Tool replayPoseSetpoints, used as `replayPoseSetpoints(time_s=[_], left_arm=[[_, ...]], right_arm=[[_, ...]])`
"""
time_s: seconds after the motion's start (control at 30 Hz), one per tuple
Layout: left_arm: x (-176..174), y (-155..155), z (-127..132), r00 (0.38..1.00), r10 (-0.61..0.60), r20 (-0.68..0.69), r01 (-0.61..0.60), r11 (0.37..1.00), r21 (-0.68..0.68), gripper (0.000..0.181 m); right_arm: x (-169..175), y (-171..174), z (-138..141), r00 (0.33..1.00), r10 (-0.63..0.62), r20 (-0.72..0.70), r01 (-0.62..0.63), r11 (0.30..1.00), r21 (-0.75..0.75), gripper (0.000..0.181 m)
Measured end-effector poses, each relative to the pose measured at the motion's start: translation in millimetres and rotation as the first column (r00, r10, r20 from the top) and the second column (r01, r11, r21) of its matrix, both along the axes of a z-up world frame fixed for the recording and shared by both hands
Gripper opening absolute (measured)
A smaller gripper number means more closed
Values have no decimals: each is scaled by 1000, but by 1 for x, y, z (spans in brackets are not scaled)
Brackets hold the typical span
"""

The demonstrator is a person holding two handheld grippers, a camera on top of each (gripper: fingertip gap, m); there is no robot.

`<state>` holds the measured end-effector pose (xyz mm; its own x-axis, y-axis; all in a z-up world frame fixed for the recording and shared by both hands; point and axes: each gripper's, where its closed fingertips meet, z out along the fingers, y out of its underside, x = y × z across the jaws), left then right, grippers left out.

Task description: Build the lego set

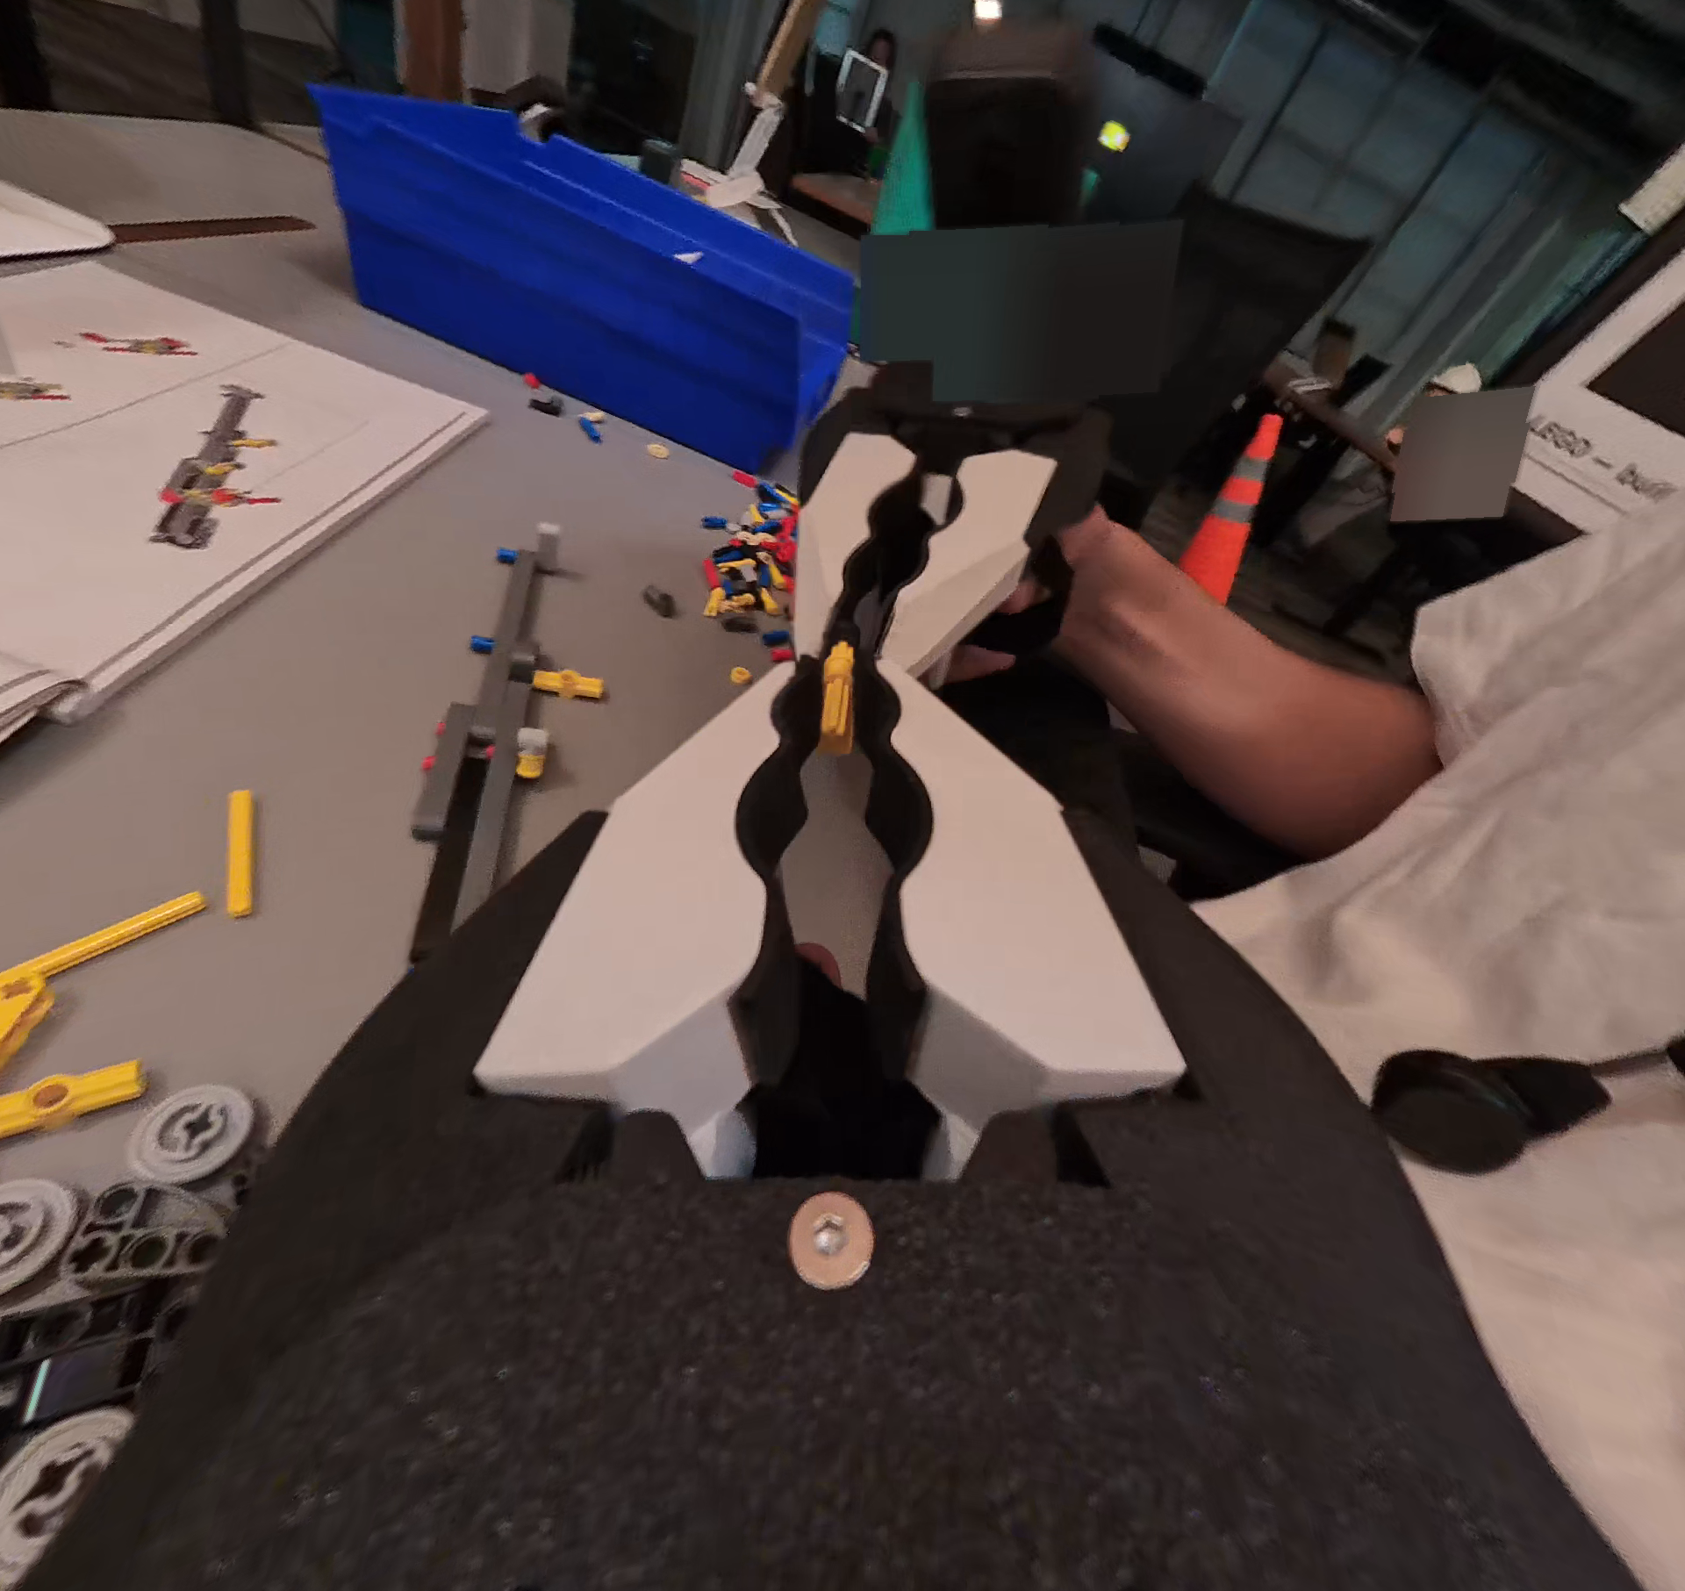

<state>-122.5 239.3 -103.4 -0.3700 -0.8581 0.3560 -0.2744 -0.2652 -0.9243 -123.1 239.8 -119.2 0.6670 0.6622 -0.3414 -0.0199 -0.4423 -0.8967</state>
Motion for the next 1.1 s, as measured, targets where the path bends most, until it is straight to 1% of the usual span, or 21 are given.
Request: replayPoseSetpoints(time_s=[0.03,0.07,0.1,0.13,0.17,0.2,0.23,0.27,0.33,0.37,0.43,0.5,0.57,0.63,0.7,0.73,0.83,0.93,0.97,1.03,1.1], left_arm=[[4,6,1,999,34,-5,-34,999,-24,5],[8,14,2,996,84,-8,-84,995,-62,5],[12,23,3,989,146,-16,-147,984,-104,5],[15,32,5,980,198,-15,-198,968,-156,5],[18,39,8,970,244,-6,-239,945,-222,5],[19,45,10,959,284,-6,-273,918,-288,5],[21,48,11,953,302,-10,-287,896,-340,5],[22,47,11,952,307,-10,-288,880,-377,5],[24,45,9,946,324,-7,-297,861,-413,5],[25,43,10,946,323,3,-290,853,-434,5],[25,42,12,944,330,14,-286,837,-467,5],[26,39,13,946,323,19,-278,842,-462,5],[26,37,13,945,326,21,-283,850,-445,5],[27,38,12,940,340,16,-301,853,-426,5],[28,36,12,936,351,15,-317,863,-393,5],[28,36,11,935,355,14,-324,868,-376,5],[27,34,13,938,344,25,-314,882,-352,5],[27,34,12,937,349,25,-325,893,-310,5],[27,35,12,936,352,23,-329,893,-308,5],[27,36,12,933,358,24,-335,893,-301,5],[27,36,11,937,349,22,-327,897,-299,5]], right_arm=[[5,7,2,997,-64,37,63,997,32,11],[13,15,7,985,-158,70,152,985,84,20],[25,23,12,955,-277,109,262,956,132,29],[31,26,15,921,-357,157,332,929,165,33],[32,28,18,889,-410,203,375,907,190,41],[34,30,21,845,-472,250,424,878,222,43],[33,31,21,798,-519,306,458,853,250,42],[29,32,19,765,-532,363,461,846,267,43],[28,36,18,686,-581,438,491,814,312,41],[29,38,18,652,-601,463,501,799,332,34],[32,40,14,607,-606,514,504,793,342,32],[32,42,11,599,-603,527,504,795,337,32],[31,43,12,599,-597,534,494,800,340,27],[31,44,11,582,-595,554,492,801,343,25],[34,44,10,540,-600,590,483,795,367,24],[35,44,10,532,-598,599,480,796,368,24],[34,43,13,535,-589,605,459,804,377,23],[35,43,12,483,-576,659,422,813,401,22],[31,43,11,495,-554,669,398,830,392,16],[32,45,11,478,-566,672,402,821,405,16],[31,45,11,492,-566,662,413,821,395,16]])
